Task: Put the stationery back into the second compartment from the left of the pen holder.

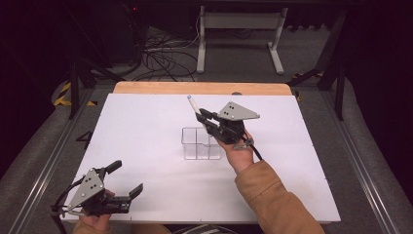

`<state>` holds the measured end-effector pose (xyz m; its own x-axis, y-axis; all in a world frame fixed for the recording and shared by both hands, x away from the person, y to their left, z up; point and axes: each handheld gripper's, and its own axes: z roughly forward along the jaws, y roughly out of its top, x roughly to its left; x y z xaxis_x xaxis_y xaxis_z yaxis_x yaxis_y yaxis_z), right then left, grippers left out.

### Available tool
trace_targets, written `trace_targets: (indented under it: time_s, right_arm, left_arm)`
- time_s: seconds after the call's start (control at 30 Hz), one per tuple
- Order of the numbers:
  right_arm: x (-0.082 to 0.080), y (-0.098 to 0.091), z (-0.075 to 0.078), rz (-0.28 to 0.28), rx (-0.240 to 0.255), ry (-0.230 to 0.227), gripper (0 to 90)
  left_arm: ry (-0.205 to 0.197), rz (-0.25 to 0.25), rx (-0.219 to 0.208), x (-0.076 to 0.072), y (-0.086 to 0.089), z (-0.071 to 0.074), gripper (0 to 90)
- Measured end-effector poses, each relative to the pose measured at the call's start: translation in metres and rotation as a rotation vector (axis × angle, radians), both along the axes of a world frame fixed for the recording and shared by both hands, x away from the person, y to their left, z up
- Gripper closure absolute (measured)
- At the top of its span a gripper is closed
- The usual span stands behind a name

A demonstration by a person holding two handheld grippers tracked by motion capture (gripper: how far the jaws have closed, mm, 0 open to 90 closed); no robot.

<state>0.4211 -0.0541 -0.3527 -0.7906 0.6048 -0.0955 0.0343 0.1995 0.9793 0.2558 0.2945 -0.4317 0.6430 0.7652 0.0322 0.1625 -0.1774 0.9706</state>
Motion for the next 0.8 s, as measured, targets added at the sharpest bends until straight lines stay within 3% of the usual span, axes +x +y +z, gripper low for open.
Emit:
trace_targets:
  time_s: [0.43, 0.8]
  right_arm:
    - [0.004, 0.007, -0.010, 0.010, 0.006, -0.004, 78.4]
    - [0.010, 0.008, -0.026, -0.002, -0.003, 0.045, 78.4]
  left_arm:
    - [0.003, -0.003, 0.000, 0.001, 0.000, 0.000, 2.6]
    - [0.004, -0.003, 0.000, 0.001, 0.000, 0.000, 2.6]
